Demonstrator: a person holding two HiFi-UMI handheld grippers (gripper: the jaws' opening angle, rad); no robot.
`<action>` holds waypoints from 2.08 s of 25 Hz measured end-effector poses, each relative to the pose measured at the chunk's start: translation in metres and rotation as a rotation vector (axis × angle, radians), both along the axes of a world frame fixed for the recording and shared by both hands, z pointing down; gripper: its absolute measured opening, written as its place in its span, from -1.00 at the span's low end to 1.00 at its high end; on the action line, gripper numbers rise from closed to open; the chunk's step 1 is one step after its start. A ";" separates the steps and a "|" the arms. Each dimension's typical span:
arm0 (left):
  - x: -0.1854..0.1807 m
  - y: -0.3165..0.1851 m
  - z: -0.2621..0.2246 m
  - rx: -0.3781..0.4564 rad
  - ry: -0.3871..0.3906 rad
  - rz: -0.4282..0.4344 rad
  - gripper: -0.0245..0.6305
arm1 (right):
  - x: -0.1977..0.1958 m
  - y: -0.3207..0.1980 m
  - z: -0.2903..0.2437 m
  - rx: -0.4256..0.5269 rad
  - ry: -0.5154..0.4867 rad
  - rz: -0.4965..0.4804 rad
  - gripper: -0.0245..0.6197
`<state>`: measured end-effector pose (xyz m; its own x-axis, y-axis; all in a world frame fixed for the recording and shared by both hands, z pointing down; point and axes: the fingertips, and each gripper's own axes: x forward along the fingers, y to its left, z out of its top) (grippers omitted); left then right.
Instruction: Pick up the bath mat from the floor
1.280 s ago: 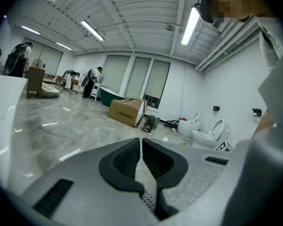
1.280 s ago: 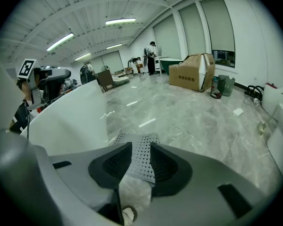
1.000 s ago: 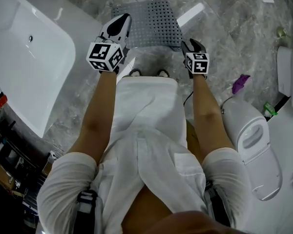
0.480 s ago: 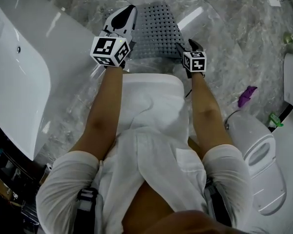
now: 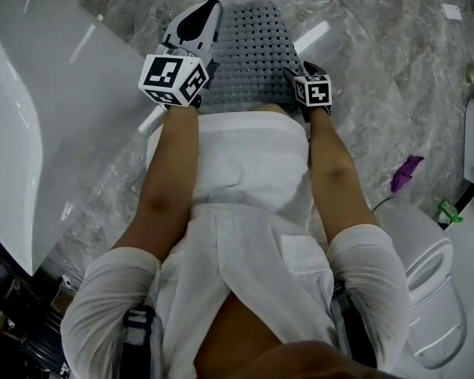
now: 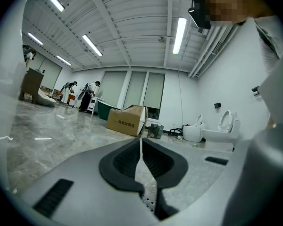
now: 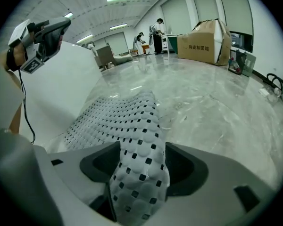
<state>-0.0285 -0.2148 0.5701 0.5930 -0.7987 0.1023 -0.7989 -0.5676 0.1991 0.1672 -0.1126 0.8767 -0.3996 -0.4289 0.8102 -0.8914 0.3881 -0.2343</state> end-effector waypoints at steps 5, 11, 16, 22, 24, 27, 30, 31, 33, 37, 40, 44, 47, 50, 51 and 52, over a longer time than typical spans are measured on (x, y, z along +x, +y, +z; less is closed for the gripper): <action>-0.012 0.001 0.000 0.015 -0.024 -0.010 -0.85 | -0.003 -0.003 0.016 -0.021 0.025 -0.011 0.00; -0.014 -0.002 -0.006 0.033 -0.010 -0.003 -0.85 | -0.002 -0.002 0.033 -0.081 0.020 0.017 0.00; -0.014 -0.008 -0.005 0.038 -0.004 0.013 -0.85 | -0.002 0.000 0.033 -0.116 0.049 0.023 -0.04; -0.011 -0.011 -0.006 0.037 0.042 0.020 -0.86 | -0.012 0.002 0.013 -0.113 0.065 -0.027 -0.32; -0.012 -0.013 -0.007 0.036 0.057 0.015 -0.85 | -0.014 0.004 0.009 -0.122 0.063 -0.037 -0.38; -0.011 -0.014 -0.005 0.033 0.074 0.011 -0.86 | -0.016 0.005 0.003 -0.126 0.055 -0.041 -0.46; -0.009 -0.015 -0.002 0.027 0.079 0.017 -0.85 | -0.023 0.002 -0.007 -0.113 0.038 -0.059 -0.54; -0.009 -0.015 -0.002 0.026 0.079 0.017 -0.85 | -0.026 0.000 -0.011 -0.105 0.029 -0.066 -0.57; -0.008 -0.016 0.000 0.024 0.077 0.015 -0.86 | -0.031 -0.004 -0.021 -0.085 0.019 -0.081 -0.62; -0.005 -0.019 0.003 0.016 0.078 0.003 -0.85 | -0.029 -0.020 -0.045 -0.015 0.018 -0.069 -0.68; -0.003 -0.019 0.002 0.019 0.085 -0.002 -0.85 | -0.029 -0.039 -0.070 0.078 0.009 -0.051 -0.71; 0.001 -0.019 0.001 0.025 0.085 0.011 -0.85 | -0.034 -0.061 -0.108 0.201 -0.003 -0.035 -0.73; 0.001 -0.019 0.000 0.030 0.082 0.010 -0.85 | -0.038 -0.072 -0.139 0.299 -0.022 -0.020 -0.74; 0.001 -0.019 0.000 0.033 0.075 0.007 -0.85 | -0.039 -0.081 -0.172 0.402 -0.043 0.011 -0.74; 0.001 -0.019 -0.001 0.036 0.075 0.006 -0.85 | -0.037 -0.084 -0.184 0.437 -0.050 0.030 -0.74; 0.001 -0.019 -0.002 0.040 0.077 0.005 -0.86 | -0.036 -0.089 -0.197 0.473 -0.056 0.050 -0.75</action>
<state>-0.0274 -0.2341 0.5684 0.6016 -0.7985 0.0242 -0.7794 -0.5800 0.2370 0.1315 -0.2013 0.6800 -0.4065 -0.7655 0.4988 -0.9028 0.4205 -0.0904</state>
